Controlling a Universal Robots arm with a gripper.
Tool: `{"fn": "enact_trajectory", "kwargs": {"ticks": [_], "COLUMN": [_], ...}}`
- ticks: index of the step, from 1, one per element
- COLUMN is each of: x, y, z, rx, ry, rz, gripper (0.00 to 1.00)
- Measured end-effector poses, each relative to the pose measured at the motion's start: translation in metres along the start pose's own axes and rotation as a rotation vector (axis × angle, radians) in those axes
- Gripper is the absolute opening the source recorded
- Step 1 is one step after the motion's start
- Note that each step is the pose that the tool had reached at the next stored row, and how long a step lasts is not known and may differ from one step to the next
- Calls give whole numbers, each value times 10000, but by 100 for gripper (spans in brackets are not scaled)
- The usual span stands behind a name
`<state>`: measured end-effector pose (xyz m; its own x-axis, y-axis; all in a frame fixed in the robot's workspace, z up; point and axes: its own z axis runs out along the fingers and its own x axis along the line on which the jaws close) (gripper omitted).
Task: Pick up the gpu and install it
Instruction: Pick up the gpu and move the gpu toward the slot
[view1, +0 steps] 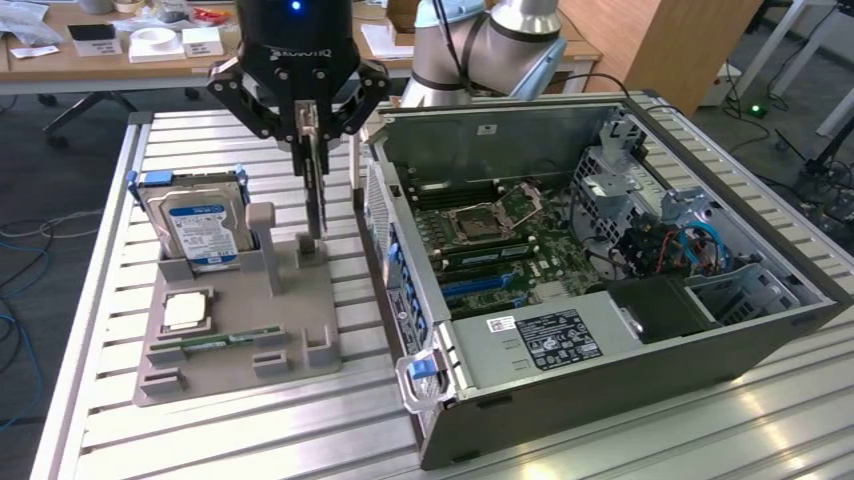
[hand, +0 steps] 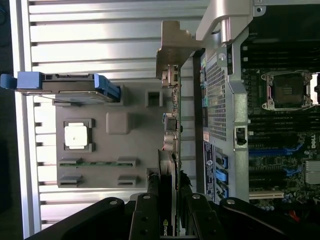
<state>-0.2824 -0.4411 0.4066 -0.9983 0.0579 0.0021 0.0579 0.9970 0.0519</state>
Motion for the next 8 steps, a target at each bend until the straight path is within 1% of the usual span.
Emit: {"fn": "enact_trajectory", "kwargs": {"ticks": [8], "x": [-97], "y": [6], "z": [0], "rx": [-6], "ry": [0], "rz": [-1], "gripper": [26]}}
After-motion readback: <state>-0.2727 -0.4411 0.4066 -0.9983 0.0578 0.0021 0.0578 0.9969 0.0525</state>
